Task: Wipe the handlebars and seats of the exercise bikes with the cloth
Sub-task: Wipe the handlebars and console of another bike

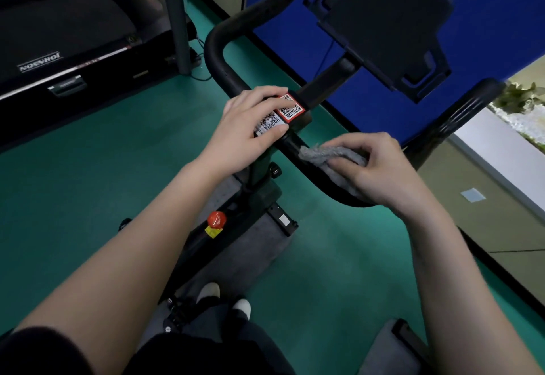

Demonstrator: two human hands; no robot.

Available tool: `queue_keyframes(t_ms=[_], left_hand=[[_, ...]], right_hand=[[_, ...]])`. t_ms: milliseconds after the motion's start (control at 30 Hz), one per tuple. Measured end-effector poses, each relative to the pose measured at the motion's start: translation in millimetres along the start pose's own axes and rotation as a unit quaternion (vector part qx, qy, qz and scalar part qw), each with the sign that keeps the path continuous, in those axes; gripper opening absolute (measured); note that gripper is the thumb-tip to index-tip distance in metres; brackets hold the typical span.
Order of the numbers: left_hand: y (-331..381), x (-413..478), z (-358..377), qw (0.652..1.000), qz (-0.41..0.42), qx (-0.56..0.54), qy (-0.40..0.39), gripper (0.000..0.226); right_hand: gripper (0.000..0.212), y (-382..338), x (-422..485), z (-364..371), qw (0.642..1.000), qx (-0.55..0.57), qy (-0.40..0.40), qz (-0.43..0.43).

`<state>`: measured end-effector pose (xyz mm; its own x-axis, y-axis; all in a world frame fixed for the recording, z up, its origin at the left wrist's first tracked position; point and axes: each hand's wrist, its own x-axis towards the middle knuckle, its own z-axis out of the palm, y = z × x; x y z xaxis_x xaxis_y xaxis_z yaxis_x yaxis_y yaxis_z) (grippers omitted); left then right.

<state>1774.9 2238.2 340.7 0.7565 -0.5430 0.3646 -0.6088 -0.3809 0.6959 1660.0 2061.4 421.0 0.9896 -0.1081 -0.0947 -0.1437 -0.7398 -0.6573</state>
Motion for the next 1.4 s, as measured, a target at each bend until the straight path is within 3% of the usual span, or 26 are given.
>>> queue_keyframes(t_ms=[167,233,300,400,467,600,867,1067,1167,1400], left_hand=[[3.4,-1.7,2.2,1.0,-0.011,0.004,0.008,0.036],[4.4,-2.2,2.7,1.0,-0.01,0.002,0.01,0.036],[4.4,-2.4,2.8,1.0,-0.005,0.004,0.013,0.037],[2.7,-1.9,2.5,1.0,0.004,0.006,0.007,0.038],[0.8,-1.5,1.8,1.0,0.008,0.005,0.001,0.038],[-2.5,-0.6,1.1,1.0,0.015,0.007,-0.001,0.038],[-7.5,-1.3,2.7,0.999,0.039,0.02,0.007,0.036],[-7.7,-1.6,3.3,0.999,0.043,0.014,0.012,0.035],[-8.3,-1.5,3.4,0.999,0.044,0.021,0.014,0.036],[-8.5,-1.9,2.4,0.998,0.049,0.033,0.003,0.037]], right_hand=[[0.024,-1.8,-61.0,38.3,0.979,0.158,0.127,-0.009],[0.027,-4.5,-80.6,79.5,0.957,0.234,0.156,0.072],[0.022,-4.9,-83.7,118.5,0.901,0.335,0.189,0.199],[0.015,-3.2,-55.2,150.1,0.757,0.513,0.258,0.31],[0.017,-6.4,-27.2,155.9,0.706,0.56,0.307,0.308],[0.006,-24.4,18.1,159.8,0.638,0.628,0.358,0.265],[0.014,-33.6,23.3,158.3,0.546,0.7,0.393,0.24],[0.016,-22.2,-14.0,144.4,0.507,0.692,0.455,0.24],[0.015,-21.9,-18.0,143.1,0.514,0.676,0.473,0.236],[0.011,-32.2,-7.6,140.8,0.536,0.683,0.417,0.267]])
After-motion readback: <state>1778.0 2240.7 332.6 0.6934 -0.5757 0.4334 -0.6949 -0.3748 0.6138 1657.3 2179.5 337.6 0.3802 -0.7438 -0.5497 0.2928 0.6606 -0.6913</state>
